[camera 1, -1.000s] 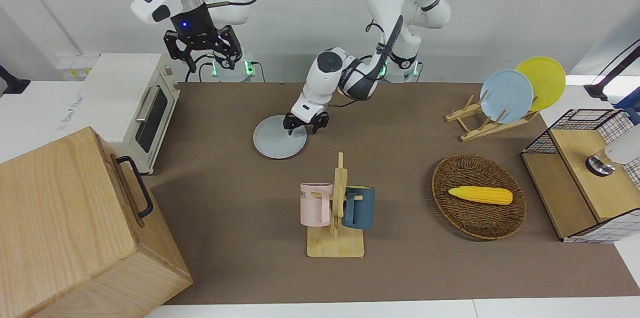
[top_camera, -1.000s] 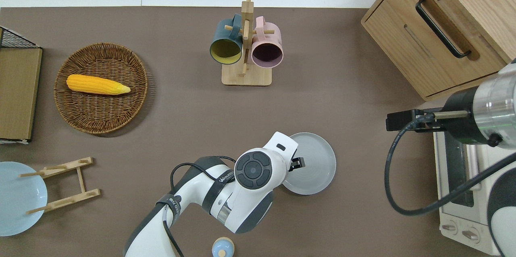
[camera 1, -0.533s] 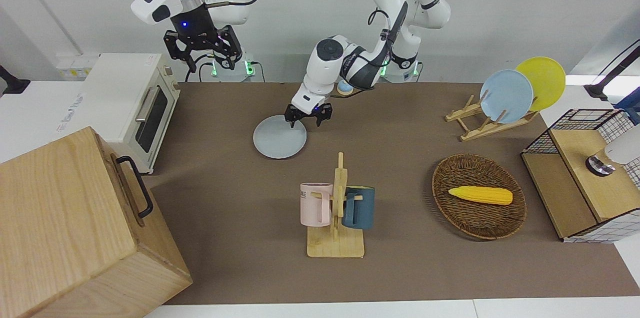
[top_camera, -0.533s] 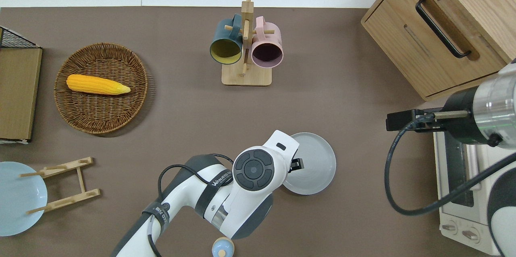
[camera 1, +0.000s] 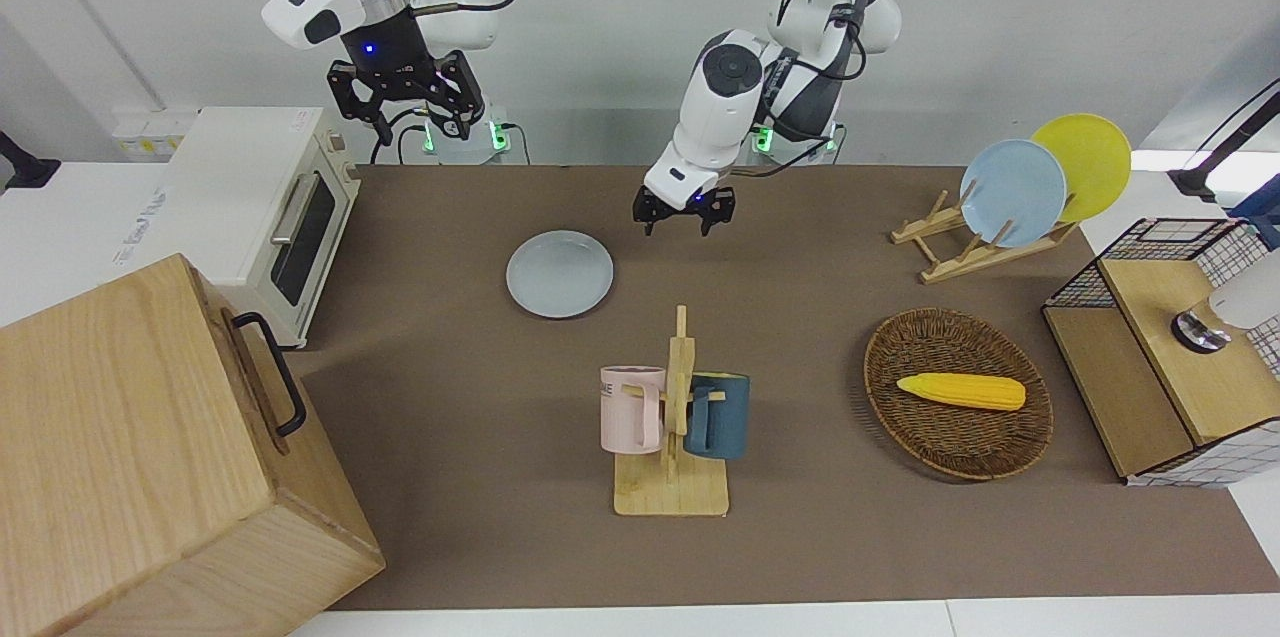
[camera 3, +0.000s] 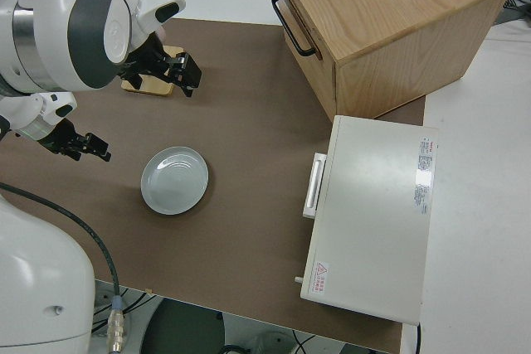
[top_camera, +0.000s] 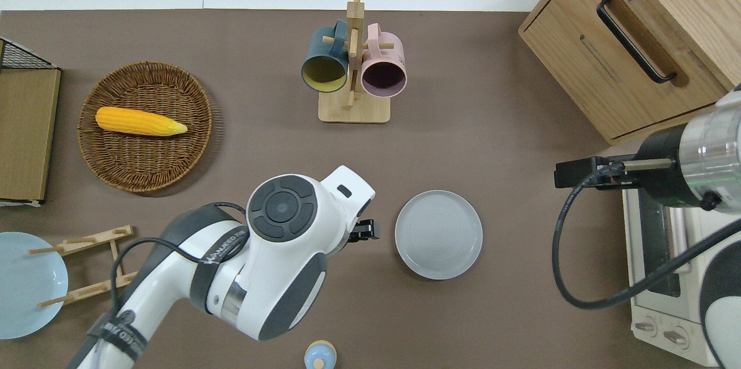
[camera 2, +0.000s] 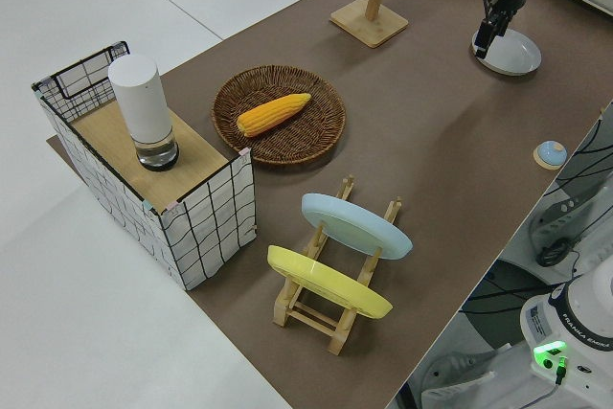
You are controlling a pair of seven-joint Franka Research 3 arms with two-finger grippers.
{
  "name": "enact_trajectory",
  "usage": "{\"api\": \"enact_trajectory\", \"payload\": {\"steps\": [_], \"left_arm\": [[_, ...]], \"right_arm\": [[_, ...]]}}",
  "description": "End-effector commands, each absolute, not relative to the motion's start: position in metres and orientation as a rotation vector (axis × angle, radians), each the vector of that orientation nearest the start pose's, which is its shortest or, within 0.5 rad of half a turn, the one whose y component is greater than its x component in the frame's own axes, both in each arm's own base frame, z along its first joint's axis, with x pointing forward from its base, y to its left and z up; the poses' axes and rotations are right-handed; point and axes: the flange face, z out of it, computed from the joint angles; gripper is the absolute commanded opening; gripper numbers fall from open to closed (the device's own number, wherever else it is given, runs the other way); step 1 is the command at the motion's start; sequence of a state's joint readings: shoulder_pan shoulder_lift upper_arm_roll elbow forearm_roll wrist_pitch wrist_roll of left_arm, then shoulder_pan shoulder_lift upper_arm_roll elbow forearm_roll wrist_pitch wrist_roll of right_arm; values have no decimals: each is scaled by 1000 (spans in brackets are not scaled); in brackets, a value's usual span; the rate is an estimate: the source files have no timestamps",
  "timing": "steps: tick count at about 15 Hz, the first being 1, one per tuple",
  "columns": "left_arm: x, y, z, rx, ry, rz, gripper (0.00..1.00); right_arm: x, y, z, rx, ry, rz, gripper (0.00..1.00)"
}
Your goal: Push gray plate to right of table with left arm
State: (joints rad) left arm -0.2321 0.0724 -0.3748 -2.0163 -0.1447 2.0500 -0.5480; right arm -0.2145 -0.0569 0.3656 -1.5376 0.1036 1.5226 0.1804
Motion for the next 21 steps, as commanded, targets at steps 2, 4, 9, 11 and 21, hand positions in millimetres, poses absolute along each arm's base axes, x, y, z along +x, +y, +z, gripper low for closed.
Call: {"api": "enact_trajectory", "payload": {"steps": [2,4,9,11,21], "left_arm": [[466,-274,442,-3212,26,200,993],[476,-247,447,-3184,28,192,993],[496,-167,470,-3181,75,174,993],[502,-138,480,-3180,54,139,993],[517,-29,555,-3211,-24,83,993]], "right_arm": [[525,98,668,-3035,38,-36,996],[525,98,668,-3035,38,-36,996],[525,98,668,-3035,38,-36,996],[525,98,668,-3035,38,-36,996],[525,98,668,-3035,38,-36,996]]}}
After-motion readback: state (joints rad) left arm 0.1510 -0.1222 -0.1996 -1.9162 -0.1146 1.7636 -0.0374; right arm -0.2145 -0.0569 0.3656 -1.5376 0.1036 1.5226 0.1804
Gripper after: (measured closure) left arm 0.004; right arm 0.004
